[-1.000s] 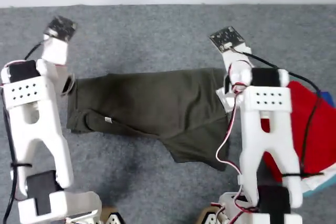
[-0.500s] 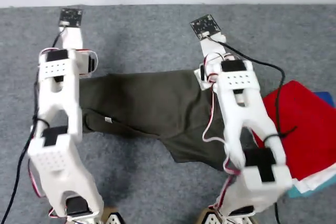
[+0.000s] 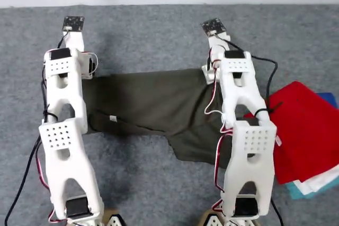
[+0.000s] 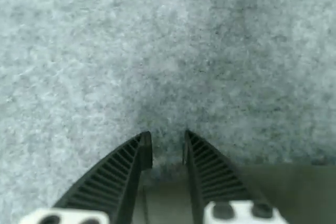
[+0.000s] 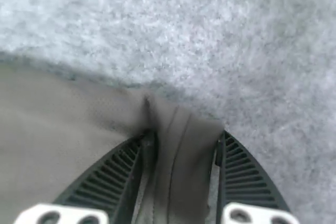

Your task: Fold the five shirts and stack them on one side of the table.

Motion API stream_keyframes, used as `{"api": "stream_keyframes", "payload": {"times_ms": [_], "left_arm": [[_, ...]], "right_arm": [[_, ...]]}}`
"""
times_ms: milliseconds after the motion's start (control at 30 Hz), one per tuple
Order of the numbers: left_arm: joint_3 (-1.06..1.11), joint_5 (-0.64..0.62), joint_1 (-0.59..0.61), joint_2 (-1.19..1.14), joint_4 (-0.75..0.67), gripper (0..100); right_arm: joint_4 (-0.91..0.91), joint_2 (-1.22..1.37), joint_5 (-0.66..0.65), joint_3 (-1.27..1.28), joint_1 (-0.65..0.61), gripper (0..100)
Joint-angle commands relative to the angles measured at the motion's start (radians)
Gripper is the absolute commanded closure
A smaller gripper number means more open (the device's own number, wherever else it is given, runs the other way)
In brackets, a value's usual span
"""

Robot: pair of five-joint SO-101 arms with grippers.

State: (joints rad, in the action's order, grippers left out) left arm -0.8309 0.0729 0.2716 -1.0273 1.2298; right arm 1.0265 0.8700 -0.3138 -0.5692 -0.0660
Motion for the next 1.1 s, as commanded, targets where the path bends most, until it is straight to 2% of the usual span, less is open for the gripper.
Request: {"api": "stream_keyframes", "payload": {"times_ms": [0,267,467,667,800,1067], "left_arm": [[-0.163,-0.006,0.008,-0.040,0.074,89],[-0.409,-0.008,0.009,-0.173,0.193,89],[-0.493,-0.014,0.012,-0.203,0.238,89],[-0.707,-0.015,-0.003,-0.098,0.539,89],[-0.565,-0.041,0.011,-0.005,0.532,89],[-0.019,-0.037,-0.075,0.221,0.512,89]], "right_arm": [[0.099,0.076,0.003,-0.173,0.036,81.2],[0.489,0.019,0.012,-0.489,0.004,81.2],[0.769,-0.064,0.009,-0.783,0.008,81.2],[0.771,-0.127,0.006,-0.804,0.048,81.2],[0.771,-0.185,0.008,-0.729,0.056,81.2],[0.765,-0.309,0.003,-0.427,0.064,81.2]]}}
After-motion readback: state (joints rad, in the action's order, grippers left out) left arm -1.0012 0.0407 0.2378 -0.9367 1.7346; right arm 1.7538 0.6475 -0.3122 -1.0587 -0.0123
